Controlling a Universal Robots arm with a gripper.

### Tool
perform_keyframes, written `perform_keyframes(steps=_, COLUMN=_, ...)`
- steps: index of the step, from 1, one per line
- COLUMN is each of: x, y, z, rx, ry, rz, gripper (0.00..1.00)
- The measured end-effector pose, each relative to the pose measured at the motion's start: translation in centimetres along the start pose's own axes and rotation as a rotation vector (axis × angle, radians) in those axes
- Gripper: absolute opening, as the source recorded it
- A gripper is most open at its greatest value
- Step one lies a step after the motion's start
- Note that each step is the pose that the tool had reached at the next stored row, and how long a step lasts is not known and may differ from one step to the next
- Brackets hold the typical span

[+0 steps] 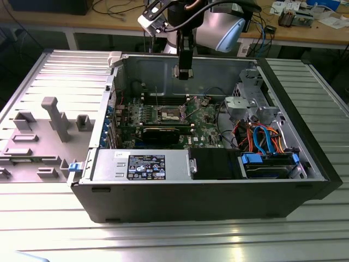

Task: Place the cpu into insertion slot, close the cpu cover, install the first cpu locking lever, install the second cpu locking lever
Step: 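Place the cpu into insertion slot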

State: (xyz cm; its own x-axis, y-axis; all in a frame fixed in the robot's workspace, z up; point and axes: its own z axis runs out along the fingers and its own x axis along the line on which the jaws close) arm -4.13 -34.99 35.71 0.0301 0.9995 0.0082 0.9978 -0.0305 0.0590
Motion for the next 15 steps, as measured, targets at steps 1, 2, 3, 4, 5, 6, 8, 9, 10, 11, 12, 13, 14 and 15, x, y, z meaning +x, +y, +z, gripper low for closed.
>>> perform_keyframes(steps=1, x=0.0, y=-0.03, z=0.02, rx=0.0, ry=0.0, rz=0.0, gripper=0.54)
perform_keyframes(steps=2, x=0.0, y=-0.05, z=0.05, rx=0.0, ry=0.0001, rz=0.0, gripper=0.54)
perform_keyframes(steps=3, x=0.0, y=-0.06, z=0.06, rx=0.0, ry=0.0001, rz=0.0, gripper=0.54)
perform_keyframes(steps=4, x=0.0, y=-0.06, z=0.06, rx=0.0, ry=0.0001, rz=0.0, gripper=0.54)
perform_keyframes(steps=5, x=0.0, y=-0.07, z=0.09, rx=-0.0001, ry=0.0001, rz=0.0, gripper=0.54)
perform_keyframes(steps=6, x=0.0, y=-0.08, z=0.11, rx=-0.0001, ry=0.0002, rz=0.0, gripper=0.54)
perform_keyframes(steps=8, x=0.0, y=-0.08, z=0.17, rx=0.0, ry=0.0002, rz=-0.001, gripper=0.54)
perform_keyframes(steps=9, x=0.0, y=-0.08, z=0.19, rx=0.0, ry=0.0, rz=-0.001, gripper=0.54)
perform_keyframes(steps=10, x=0.0, y=-0.09, z=0.26, rx=0.0, ry=0.0, rz=-0.001, gripper=0.54)
perform_keyframes(steps=11, x=-0.01, y=-0.09, z=0.35, rx=0.0001, ry=-0.0011, rz=-0.001, gripper=0.54)
perform_keyframes(steps=12, x=-0.01, y=-0.1, z=0.4, rx=0.0002, ry=-0.0015, rz=-0.001, gripper=0.54)
perform_keyframes(steps=13, x=-0.01, y=-0.1, z=0.45, rx=0.0004, ry=-0.0018, rz=-0.001, gripper=0.54)
perform_keyframes(steps=14, x=-0.01, y=-0.11, z=0.52, rx=0.0011, ry=-0.0017, rz=-0.001, gripper=0.54)
perform_keyframes(steps=15, x=-0.01, y=-0.12, z=0.59, rx=0.0017, ry=-0.0018, rz=0.0, gripper=0.54)
